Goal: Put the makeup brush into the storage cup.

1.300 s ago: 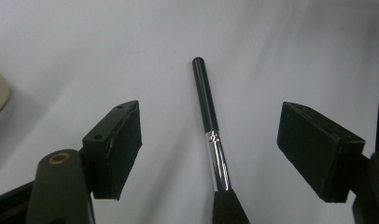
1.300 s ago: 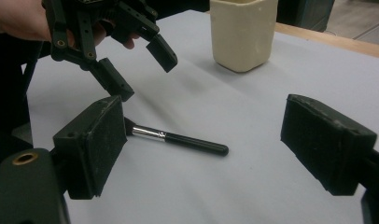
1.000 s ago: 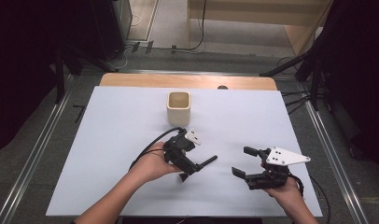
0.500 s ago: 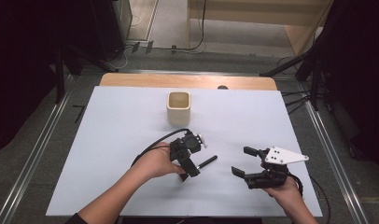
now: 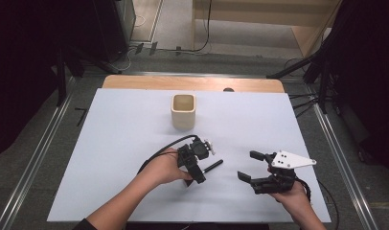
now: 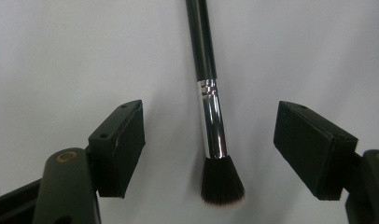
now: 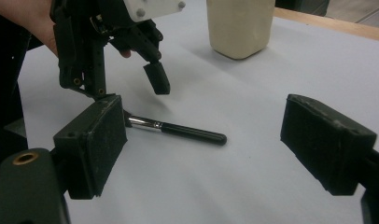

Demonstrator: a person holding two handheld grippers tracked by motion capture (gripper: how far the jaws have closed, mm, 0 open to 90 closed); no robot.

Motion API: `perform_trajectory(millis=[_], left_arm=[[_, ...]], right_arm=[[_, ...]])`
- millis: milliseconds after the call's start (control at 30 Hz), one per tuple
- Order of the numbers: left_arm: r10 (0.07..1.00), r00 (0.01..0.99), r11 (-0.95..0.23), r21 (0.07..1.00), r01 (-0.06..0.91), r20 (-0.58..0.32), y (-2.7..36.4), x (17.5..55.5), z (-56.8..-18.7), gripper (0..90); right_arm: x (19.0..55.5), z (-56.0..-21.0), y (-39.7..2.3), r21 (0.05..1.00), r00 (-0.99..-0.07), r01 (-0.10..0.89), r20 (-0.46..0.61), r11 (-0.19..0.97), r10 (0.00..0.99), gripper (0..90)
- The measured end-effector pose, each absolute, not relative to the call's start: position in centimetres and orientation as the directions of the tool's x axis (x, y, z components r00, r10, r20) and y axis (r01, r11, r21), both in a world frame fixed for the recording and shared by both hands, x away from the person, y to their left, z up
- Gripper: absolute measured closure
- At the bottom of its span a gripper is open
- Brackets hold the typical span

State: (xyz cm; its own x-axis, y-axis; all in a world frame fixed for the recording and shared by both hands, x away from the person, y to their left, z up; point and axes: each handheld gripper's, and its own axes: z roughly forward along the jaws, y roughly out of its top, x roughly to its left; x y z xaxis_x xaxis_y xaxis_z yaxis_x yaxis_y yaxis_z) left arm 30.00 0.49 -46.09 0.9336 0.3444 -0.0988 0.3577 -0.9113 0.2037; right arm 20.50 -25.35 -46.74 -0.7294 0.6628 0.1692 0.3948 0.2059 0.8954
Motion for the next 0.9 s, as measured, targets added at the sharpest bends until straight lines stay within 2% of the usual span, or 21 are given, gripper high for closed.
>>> perform_trajectory(millis=[333,700,900], left_arm=[[0.335,0.939,-0.923,0.175,0.343,-0.075,0.0,29.9,-47.5,25.6],[0.315,0.949,-0.937,0.164,0.307,0.020,-0.5,29.2,-48.0,27.8],[0.343,0.939,-0.930,0.151,0.335,0.030,-0.7,29.0,-48.0,29.9]], right_arm=[[20.5,-46.8,-25.4,0.895,-0.727,0.397,0.169,0.206,0.666,14.9],[20.5,-46.8,-25.4,0.893,-0.723,0.401,0.171,0.204,0.670,15.0],[20.6,-46.8,-25.4,0.892,-0.721,0.402,0.170,0.206,0.672,15.1]])
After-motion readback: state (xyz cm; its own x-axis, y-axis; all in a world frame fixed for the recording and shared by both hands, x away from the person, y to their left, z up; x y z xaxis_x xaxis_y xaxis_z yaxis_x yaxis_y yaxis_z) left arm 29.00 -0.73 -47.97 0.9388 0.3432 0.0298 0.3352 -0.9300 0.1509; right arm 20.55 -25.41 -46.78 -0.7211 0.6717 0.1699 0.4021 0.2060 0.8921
